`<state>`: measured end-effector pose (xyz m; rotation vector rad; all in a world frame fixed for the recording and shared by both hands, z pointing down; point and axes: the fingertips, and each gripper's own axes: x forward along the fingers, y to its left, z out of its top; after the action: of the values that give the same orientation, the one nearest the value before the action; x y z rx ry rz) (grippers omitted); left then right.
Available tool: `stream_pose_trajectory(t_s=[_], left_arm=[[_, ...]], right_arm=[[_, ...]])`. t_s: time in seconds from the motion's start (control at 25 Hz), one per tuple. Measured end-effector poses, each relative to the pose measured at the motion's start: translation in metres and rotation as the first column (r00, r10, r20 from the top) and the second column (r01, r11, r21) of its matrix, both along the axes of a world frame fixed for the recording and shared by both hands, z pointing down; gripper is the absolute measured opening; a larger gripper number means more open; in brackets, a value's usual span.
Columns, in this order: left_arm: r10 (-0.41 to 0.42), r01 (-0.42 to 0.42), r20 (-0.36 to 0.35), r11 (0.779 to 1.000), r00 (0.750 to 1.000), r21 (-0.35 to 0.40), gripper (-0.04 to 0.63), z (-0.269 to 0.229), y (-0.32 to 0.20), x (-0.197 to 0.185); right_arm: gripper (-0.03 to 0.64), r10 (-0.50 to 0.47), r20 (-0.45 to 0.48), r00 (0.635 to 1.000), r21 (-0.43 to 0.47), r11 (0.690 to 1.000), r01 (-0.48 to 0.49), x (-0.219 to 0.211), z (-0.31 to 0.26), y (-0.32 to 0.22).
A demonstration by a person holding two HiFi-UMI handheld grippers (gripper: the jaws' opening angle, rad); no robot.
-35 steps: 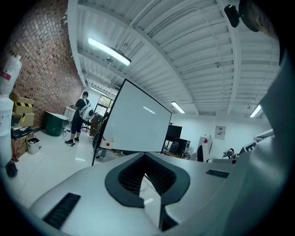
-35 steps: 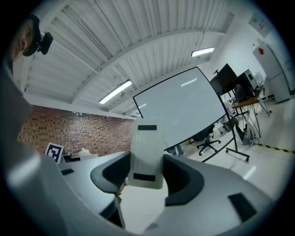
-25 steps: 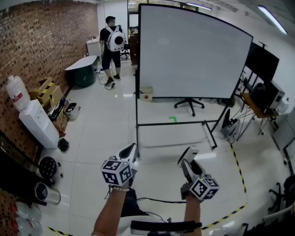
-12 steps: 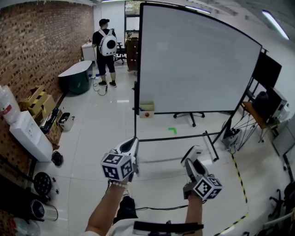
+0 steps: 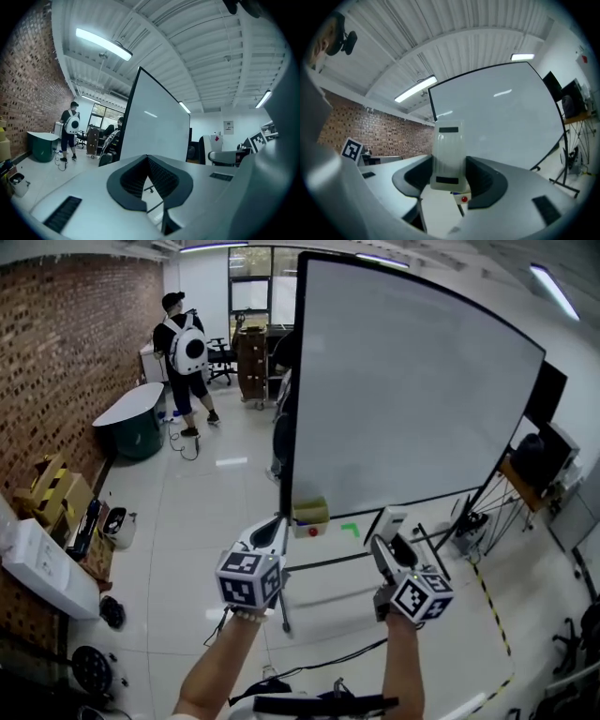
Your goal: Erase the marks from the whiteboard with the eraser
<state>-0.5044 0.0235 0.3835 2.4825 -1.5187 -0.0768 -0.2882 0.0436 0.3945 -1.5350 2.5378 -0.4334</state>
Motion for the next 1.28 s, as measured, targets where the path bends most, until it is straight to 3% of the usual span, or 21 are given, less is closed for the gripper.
stream_pose_trajectory(t_s=[0.44,0.72,0.96,1.28], left_arm=[[0.021,-0.022,0.006,0.995,1.000,0.093,-0.011,-0.081,-0.095,0.003],[0.010,-0.014,0.023,0.982,1.000,0.186,-0.011,-0.158,-0.129,0.009],[0.008,-0.020,0.046,0.967,0.999,0.254,-0.011,-0.212,-0.147,0.015],[0.027,-0.037,0.044,0.973,0.999,0.228,-0.011,-0.235,-0.170,0.013]], right_arm=[[0.249,-0.017,-0.155,0.988,0.153,0.987,0.041,-0.076,-0.146,-0.142],[0.249,-0.033,-0.210,0.977,0.241,0.967,0.085,-0.115,-0.270,-0.188],[0.249,-0.025,-0.212,0.977,0.253,0.964,0.079,-0.132,-0.332,-0.217],[0.249,0.018,-0.240,0.971,0.280,0.959,0.052,-0.155,-0.380,-0.254]])
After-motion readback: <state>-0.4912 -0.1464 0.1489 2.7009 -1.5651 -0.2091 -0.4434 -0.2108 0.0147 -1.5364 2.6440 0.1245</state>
